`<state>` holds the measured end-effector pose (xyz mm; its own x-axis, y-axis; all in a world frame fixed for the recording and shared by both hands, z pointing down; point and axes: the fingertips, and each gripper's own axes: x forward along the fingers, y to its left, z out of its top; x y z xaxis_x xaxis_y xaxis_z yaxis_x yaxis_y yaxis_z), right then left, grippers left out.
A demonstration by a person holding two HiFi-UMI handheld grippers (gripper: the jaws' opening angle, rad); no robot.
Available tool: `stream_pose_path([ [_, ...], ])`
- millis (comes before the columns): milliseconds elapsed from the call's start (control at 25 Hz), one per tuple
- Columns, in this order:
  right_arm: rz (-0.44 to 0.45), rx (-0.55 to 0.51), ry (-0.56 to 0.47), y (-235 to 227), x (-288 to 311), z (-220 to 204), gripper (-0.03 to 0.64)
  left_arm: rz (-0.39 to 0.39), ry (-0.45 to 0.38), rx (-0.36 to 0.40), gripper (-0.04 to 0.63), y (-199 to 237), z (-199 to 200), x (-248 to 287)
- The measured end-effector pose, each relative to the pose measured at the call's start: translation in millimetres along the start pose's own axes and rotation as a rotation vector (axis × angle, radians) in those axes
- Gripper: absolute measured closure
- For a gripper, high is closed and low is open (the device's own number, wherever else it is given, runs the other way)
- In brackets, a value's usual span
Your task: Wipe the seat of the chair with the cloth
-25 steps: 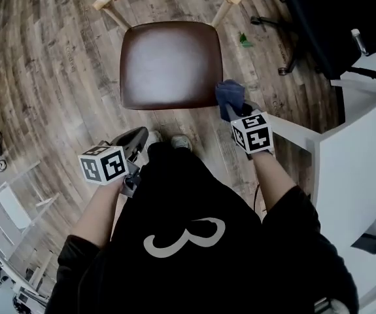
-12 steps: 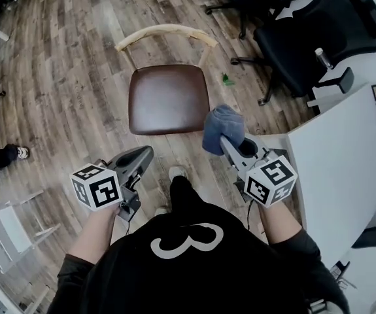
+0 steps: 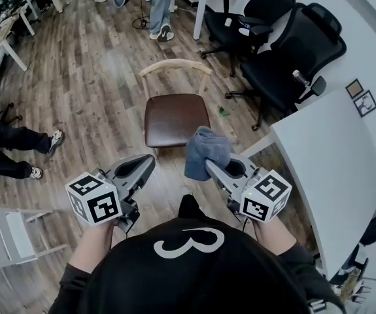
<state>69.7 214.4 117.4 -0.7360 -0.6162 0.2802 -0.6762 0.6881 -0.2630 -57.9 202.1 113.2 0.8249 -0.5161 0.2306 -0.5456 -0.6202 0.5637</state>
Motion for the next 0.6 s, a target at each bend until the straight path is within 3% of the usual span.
stream_pose_path([
  [280,0.036,-0.02,-0.058,60,-34,6,0.557,-0.023,-0.048,0.042,0.581,-53,-13,-51],
  [600,0.045,-0.046,-0.069,83,-45,3,0.56,-0.033,-0.057,0.054,0.581,-72,-18,-60],
])
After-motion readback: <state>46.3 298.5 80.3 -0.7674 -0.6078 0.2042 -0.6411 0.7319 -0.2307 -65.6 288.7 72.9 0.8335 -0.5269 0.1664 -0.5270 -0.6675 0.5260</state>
